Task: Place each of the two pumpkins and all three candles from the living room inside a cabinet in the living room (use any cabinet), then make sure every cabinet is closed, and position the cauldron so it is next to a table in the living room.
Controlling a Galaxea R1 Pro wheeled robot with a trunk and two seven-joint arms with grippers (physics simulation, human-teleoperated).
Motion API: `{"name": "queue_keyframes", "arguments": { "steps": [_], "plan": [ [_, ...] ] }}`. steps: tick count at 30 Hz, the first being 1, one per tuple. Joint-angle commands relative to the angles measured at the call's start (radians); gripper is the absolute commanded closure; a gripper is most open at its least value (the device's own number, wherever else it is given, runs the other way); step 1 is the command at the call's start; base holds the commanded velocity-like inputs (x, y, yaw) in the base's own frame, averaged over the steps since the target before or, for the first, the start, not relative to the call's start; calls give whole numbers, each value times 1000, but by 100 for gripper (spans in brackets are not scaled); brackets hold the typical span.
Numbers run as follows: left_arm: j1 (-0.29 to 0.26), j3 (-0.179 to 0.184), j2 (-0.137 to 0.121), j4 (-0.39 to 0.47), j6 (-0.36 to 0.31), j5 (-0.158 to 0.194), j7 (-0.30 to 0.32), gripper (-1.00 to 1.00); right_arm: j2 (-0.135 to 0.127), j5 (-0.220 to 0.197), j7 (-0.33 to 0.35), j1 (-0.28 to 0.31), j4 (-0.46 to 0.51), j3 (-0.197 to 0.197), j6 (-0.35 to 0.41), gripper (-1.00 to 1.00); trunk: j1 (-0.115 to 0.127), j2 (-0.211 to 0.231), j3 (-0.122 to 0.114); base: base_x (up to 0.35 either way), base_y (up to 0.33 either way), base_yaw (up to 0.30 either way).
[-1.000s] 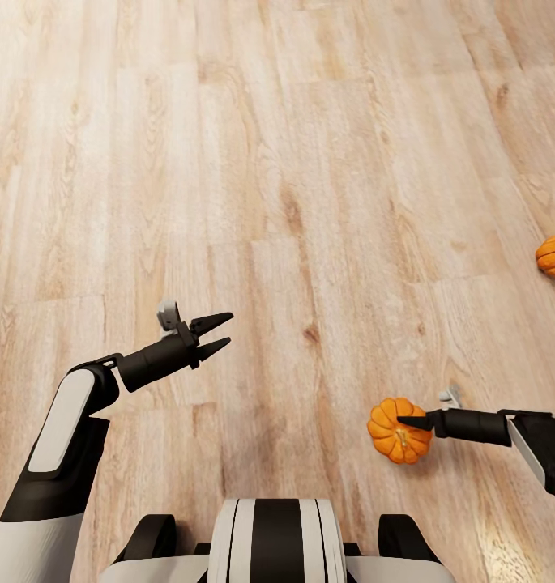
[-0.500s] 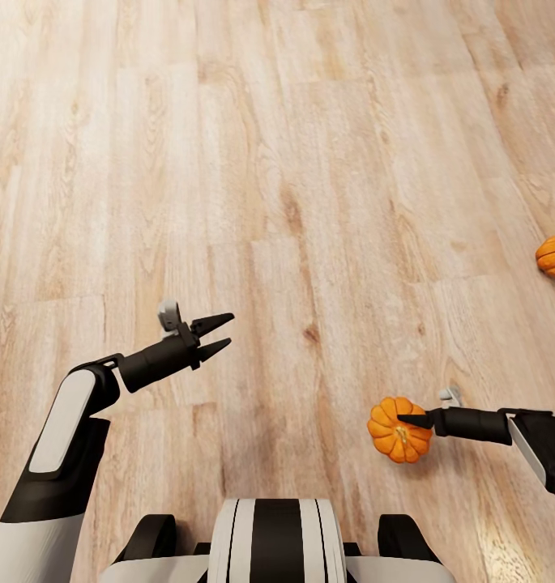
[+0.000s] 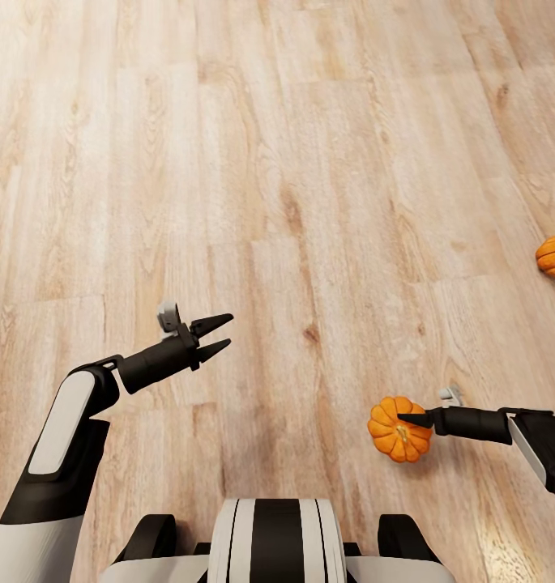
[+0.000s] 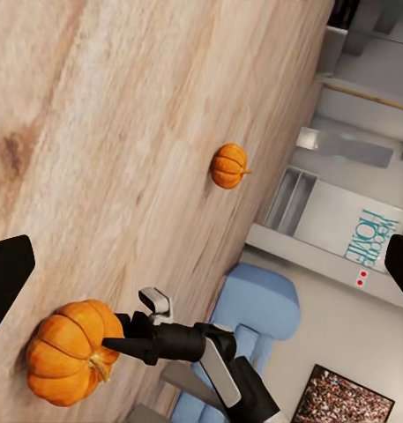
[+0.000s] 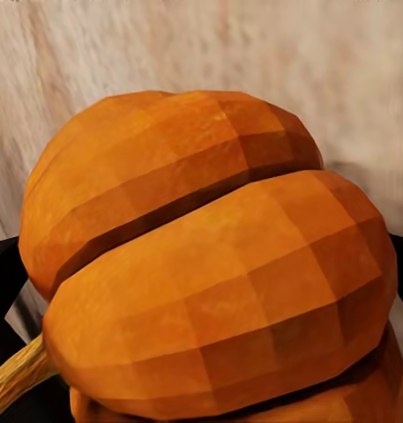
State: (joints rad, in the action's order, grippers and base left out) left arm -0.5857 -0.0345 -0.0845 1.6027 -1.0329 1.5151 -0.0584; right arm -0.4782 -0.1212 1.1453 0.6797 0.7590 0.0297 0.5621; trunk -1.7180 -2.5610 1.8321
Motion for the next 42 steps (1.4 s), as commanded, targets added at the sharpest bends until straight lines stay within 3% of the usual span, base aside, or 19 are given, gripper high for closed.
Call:
{"name": "queue_keyframes", "arguments": {
  "steps": [1,21,27,33,34,35,37,38,41,42],
  "plan": [
    [0,0,0,1,-4,7,-6,-100,0,9,-9,0,-1,0,-4,100,0,0,1,0,0,0],
    [0,1,0,0,-4,8,-5,-100,-11,5,5,-11,112,8,-4,100,0,0,1,0,0,0],
    [0,4,2,0,-3,5,-6,-100,-25,2,35,-50,224,37,0,100,2,1,-15,0,0,0],
    [0,10,7,-2,-1,-1,-8,-100,-29,3,84,-133,468,224,114,100,4,2,-38,0,0,0],
    [0,16,14,-7,6,-15,-9,-100,-26,4,88,-166,557,291,162,100,5,2,-42,0,0,0],
    [0,30,32,-20,22,-47,-8,-100,-20,3,92,-218,687,404,231,100,5,3,-46,0,0,-17],
    [-2,42,48,-33,30,-69,-8,-100,-17,2,94,-249,750,477,272,100,6,3,-54,0,0,-63],
    [-4,54,66,-47,35,-88,-8,-100,-15,1,95,-271,789,539,308,100,7,3,-57,0,0,-151],
    [-8,70,87,-73,39,-117,-7,-100,-13,1,95,-290,822,615,354,100,8,4,-69,0,0,-194],
    [-10,77,96,-95,41,-133,-7,-100,-14,1,95,-297,835,658,377,100,9,4,-73,0,0,-234]
  ]
}}
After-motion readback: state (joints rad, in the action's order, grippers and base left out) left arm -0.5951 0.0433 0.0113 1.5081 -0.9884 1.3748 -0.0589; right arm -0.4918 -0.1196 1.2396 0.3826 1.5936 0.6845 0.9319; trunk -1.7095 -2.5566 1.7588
